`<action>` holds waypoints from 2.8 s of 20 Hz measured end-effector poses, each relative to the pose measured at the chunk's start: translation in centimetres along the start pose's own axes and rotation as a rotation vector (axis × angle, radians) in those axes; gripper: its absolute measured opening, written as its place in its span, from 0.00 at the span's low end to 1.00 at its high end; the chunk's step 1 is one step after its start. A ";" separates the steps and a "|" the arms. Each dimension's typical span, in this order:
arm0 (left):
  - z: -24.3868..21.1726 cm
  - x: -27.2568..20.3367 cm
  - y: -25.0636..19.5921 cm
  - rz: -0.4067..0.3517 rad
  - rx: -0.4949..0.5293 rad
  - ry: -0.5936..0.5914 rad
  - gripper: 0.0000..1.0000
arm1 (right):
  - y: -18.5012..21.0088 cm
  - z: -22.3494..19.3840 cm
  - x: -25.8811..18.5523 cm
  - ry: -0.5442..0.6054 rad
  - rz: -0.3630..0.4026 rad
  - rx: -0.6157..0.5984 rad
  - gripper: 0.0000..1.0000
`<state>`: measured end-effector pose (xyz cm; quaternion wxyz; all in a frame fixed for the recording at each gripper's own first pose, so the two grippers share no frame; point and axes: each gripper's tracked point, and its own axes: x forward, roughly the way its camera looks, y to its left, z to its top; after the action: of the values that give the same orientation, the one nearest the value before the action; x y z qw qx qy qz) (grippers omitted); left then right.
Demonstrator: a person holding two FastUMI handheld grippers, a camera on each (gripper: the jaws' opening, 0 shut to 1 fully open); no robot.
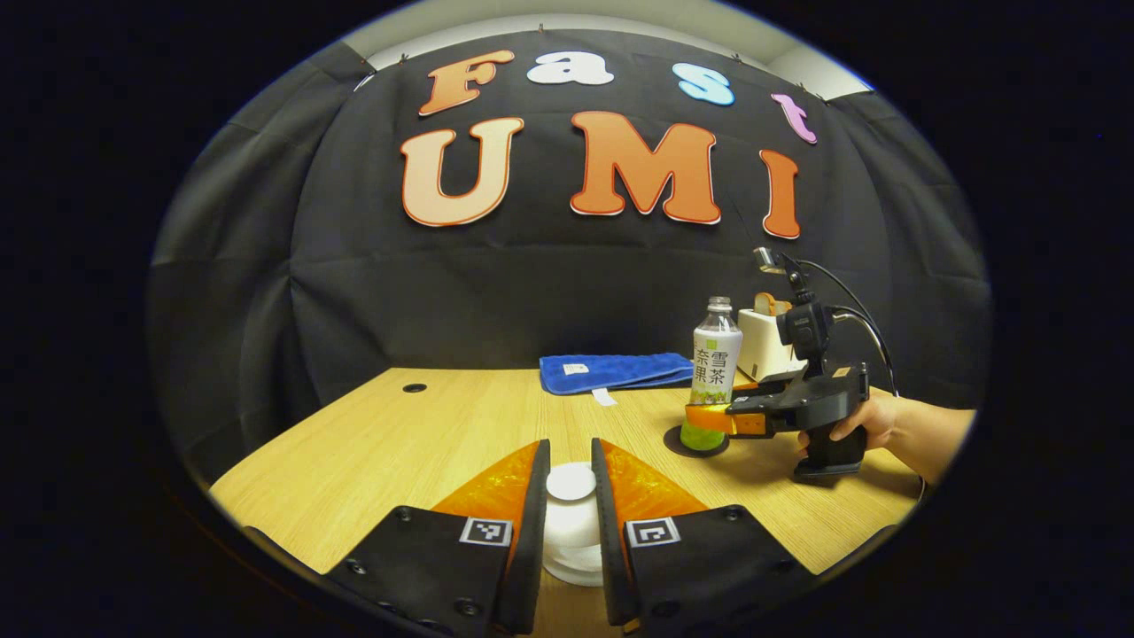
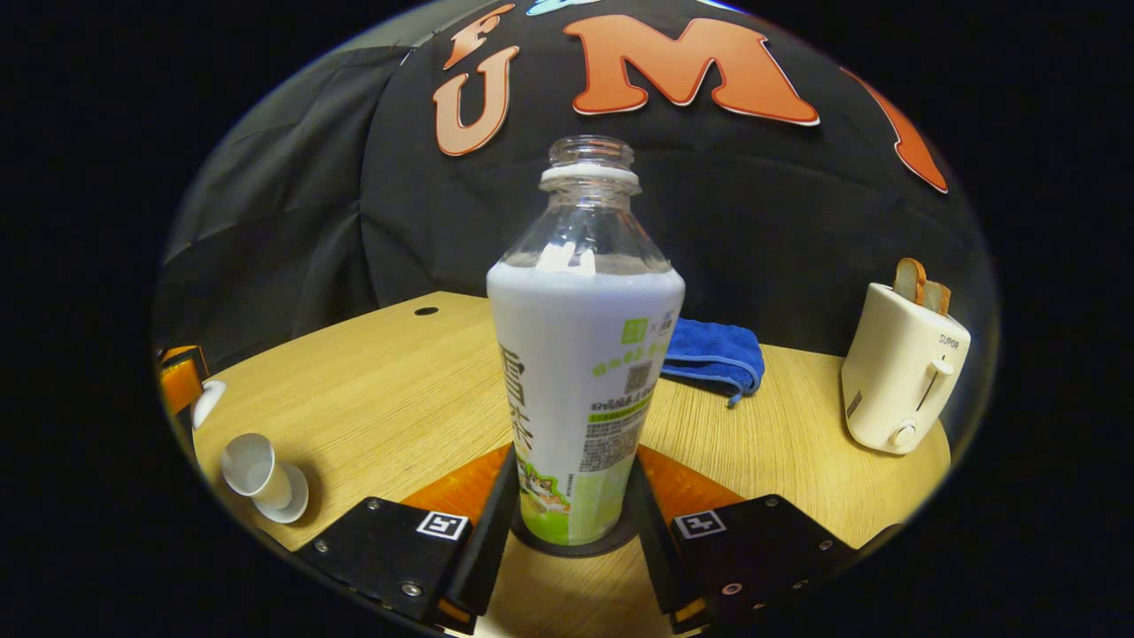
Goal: Open the teacup lid with one hand, grasp the water bottle and pour water into the teacup with the other hand; after pouring, place the water bottle on the coaster and then close the teacup lid.
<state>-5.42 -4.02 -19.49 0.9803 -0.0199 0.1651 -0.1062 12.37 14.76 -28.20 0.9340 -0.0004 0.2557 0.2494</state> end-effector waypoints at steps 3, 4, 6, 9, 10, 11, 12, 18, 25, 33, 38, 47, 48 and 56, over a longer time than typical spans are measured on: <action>-2.8 1.1 -0.9 -0.024 0.005 0.067 0.33 | 0.3 0.2 -0.7 -0.005 0.018 0.002 0.84; -3.1 1.2 -1.0 -0.029 0.007 0.075 0.33 | 0.3 0.3 -1.0 -0.009 0.018 -0.006 0.88; -3.3 1.0 -1.3 -0.033 0.022 0.081 0.33 | -0.1 0.5 -1.7 -0.020 0.005 -0.032 0.95; -4.6 1.2 -1.5 -0.022 0.085 0.104 0.33 | -0.5 0.5 -3.9 -0.037 -0.008 -0.045 0.98; -4.7 1.3 -1.7 -0.021 0.106 0.107 0.33 | -0.5 0.6 -4.6 -0.044 -0.011 -0.052 0.98; -4.7 1.2 -1.8 -0.019 0.123 0.107 0.33 | -0.5 0.8 -5.3 -0.053 -0.017 -0.062 0.98; -4.9 1.5 -1.7 -0.013 0.145 0.105 0.33 | -0.4 1.1 -6.2 -0.067 -0.022 -0.076 0.98; -1.8 0.8 -1.3 0.028 0.148 0.001 0.67 | -0.3 3.8 -11.8 -0.168 -0.063 -0.096 0.98; 9.8 0.3 0.1 0.072 0.055 -0.210 0.96 | -1.6 10.2 -18.8 -0.374 -0.241 -0.100 0.97; 16.5 -0.5 -0.3 0.076 -0.045 -0.320 0.95 | -1.6 13.1 -24.6 -0.462 -0.379 -0.109 0.97; 16.2 -0.7 0.8 0.115 -0.037 -0.311 0.97 | -2.4 12.6 -25.3 -0.449 -0.448 -0.112 0.96; 16.3 -0.5 1.2 0.124 -0.024 -0.319 0.95 | -2.8 12.8 -25.8 -0.458 -0.504 -0.135 0.96; 16.3 -0.4 1.2 0.124 -0.024 -0.318 0.95 | -2.8 12.8 -25.8 -0.460 -0.505 -0.135 0.96; 16.8 -0.4 1.2 0.134 -0.012 -0.330 0.95 | -3.2 13.4 -26.5 -0.473 -0.519 -0.134 0.96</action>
<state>-0.03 -2.69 -3.58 0.9989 -0.0317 0.0034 -0.0350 0.50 1.34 -4.25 0.9975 -0.0687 0.0071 0.0132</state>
